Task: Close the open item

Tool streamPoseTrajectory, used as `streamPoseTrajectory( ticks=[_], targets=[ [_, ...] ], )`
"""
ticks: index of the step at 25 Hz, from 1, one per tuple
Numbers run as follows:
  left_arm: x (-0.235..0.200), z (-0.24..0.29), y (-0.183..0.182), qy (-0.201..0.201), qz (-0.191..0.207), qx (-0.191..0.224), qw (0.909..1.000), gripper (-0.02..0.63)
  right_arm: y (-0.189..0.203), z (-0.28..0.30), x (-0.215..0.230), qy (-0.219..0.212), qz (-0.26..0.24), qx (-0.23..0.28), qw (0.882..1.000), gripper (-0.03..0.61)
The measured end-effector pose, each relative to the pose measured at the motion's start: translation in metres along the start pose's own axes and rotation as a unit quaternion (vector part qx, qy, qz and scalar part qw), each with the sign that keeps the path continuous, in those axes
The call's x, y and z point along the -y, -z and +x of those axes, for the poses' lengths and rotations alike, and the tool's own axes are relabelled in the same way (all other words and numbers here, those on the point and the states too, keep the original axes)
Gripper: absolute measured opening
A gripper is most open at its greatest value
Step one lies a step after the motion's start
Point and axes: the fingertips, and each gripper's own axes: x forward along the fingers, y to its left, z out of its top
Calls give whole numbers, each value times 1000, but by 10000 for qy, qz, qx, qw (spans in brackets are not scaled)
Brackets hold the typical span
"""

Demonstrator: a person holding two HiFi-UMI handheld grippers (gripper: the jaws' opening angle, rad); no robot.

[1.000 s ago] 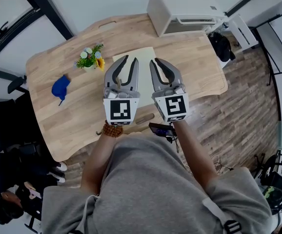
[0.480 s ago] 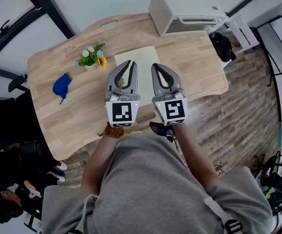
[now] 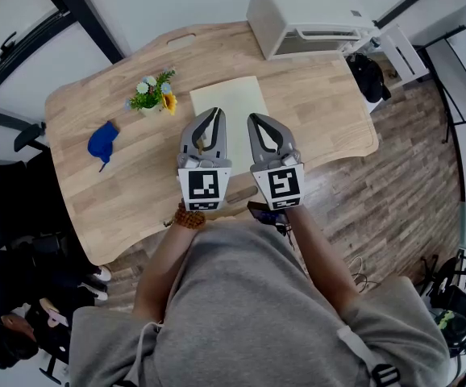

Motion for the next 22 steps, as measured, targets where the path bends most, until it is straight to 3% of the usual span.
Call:
streamPoseTrajectory(
  ticks=[22],
  targets=[
    [-28, -6, 31, -320, -269, -360, 9985, 20, 42, 5, 9, -218, -118, -489, 9985, 9]
  ],
)
